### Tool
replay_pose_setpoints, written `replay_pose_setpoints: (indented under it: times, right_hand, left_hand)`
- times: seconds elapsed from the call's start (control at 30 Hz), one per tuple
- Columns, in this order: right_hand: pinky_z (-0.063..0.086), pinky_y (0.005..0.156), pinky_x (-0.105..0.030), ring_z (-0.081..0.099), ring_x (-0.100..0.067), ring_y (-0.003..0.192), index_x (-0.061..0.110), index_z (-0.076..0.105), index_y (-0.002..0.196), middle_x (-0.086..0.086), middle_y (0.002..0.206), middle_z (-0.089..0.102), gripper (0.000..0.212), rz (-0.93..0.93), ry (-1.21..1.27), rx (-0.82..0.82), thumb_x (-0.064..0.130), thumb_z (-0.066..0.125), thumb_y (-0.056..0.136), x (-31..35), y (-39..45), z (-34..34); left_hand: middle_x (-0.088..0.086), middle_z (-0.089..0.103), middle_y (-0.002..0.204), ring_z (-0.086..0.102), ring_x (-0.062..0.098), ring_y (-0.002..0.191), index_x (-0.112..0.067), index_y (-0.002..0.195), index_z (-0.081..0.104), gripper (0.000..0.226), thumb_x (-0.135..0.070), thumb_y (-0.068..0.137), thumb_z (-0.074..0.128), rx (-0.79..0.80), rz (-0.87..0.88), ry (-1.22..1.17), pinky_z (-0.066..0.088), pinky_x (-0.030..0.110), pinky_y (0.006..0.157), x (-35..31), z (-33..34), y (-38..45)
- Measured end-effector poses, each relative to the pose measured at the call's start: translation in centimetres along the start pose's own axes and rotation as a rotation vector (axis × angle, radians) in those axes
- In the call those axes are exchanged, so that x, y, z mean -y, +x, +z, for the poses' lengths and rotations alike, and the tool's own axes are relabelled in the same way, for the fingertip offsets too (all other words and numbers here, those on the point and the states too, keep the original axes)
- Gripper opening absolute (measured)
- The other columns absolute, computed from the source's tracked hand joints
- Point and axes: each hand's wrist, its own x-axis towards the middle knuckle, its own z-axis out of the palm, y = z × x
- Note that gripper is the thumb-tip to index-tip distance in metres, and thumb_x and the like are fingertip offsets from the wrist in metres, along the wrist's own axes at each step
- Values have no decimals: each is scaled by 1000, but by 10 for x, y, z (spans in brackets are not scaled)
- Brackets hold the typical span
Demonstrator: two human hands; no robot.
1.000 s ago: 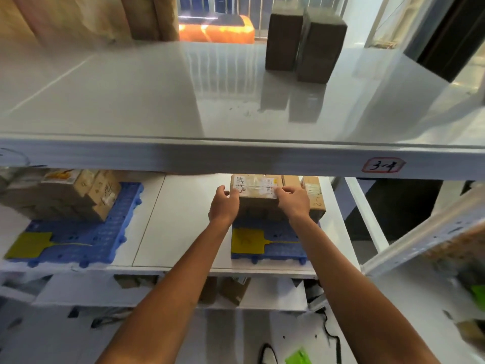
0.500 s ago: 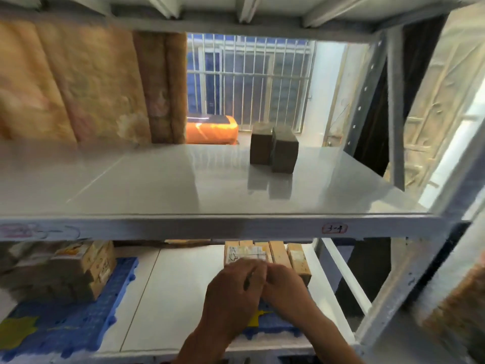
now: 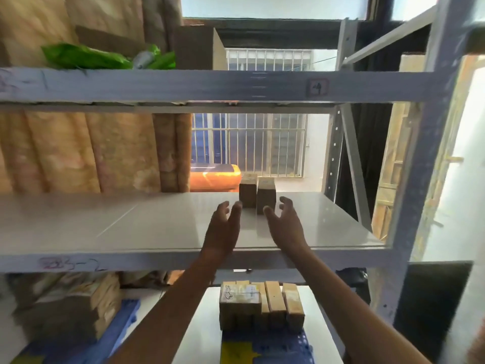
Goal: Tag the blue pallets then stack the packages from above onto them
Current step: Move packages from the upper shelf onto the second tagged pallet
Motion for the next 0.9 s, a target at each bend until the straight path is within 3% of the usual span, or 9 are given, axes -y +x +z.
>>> replay_pose_setpoints:
  times: [0.13, 0.27, 0.43, 0.53, 0.6, 0.67, 0.77, 0.83, 0.9]
  right_hand:
    - [41, 113, -46, 43, -38, 145, 17, 16, 162, -15, 163, 37, 85, 107, -35, 40, 44, 65, 98, -4, 38, 19]
    - [40, 113, -47, 44, -38, 144, 18, 8, 164, -14, 163, 38, 91, 174, -15, 54, 48, 62, 97, -8, 65, 33]
    - [49, 107, -47, 59, -32, 129, 27, 31, 154, -6, 150, 55, 72, 125, -3, 75, 55, 59, 93, -18, 75, 42]
    - [48, 102, -43, 60, -31, 126, 28, 36, 152, -6, 147, 57, 63, 122, 68, 6, 53, 55, 98, -21, 82, 40]
    - [48, 99, -42, 61, -30, 119, 30, 42, 141, -6, 140, 60, 50, 138, 112, -39, 56, 50, 100, -22, 83, 40]
    - [51, 98, -45, 62, -26, 111, 30, 44, 129, -4, 131, 61, 42, 170, 137, -69, 60, 49, 100, -23, 82, 42]
    - [51, 93, -41, 61, -23, 104, 24, 45, 122, -6, 124, 63, 40, 237, 104, -187, 55, 52, 99, -27, 87, 37]
    - [49, 90, -39, 58, -23, 101, 19, 47, 120, -10, 123, 63, 39, 265, 58, -249, 51, 53, 98, -31, 94, 29]
    - [49, 94, -42, 56, -24, 105, 17, 47, 127, -11, 127, 60, 46, 275, -21, -305, 51, 53, 96, -35, 98, 22]
  left_hand:
    - [12, 38, 162, 41, 32, 146, -15, 157, 33, 74, -63, 102, 32, 44, -126, -8, 35, 46, 119, 7, 15, 46]
    - [11, 38, 162, 41, 35, 145, -16, 159, 31, 78, -67, 101, 29, 39, -184, -61, 35, 48, 117, 11, 24, 84]
    - [10, 47, 157, 47, 37, 141, -25, 158, 33, 81, -75, 94, 30, 124, -126, -138, 36, 56, 117, 16, 38, 117]
    - [8, 53, 151, 52, 33, 137, -25, 150, 47, 75, -74, 95, 31, 93, -113, -185, 39, 47, 114, 14, 43, 126]
    - [11, 56, 148, 58, 28, 127, -29, 136, 59, 60, -69, 99, 34, 78, -132, -225, 45, 37, 104, 10, 45, 128]
    - [17, 57, 145, 57, 31, 126, -24, 130, 66, 65, -71, 99, 33, 100, -221, -191, 45, 41, 106, 7, 48, 130]
    - [22, 54, 141, 53, 39, 130, -6, 140, 55, 82, -71, 97, 31, -24, -335, -162, 41, 48, 111, 2, 48, 133]
    - [22, 60, 128, 57, 39, 122, -3, 131, 55, 80, -69, 95, 29, -141, -293, -98, 44, 47, 108, 0, 39, 136]
    - [20, 63, 122, 57, 38, 119, -8, 116, 60, 63, -60, 92, 34, -338, -208, 12, 44, 46, 107, 2, 27, 140]
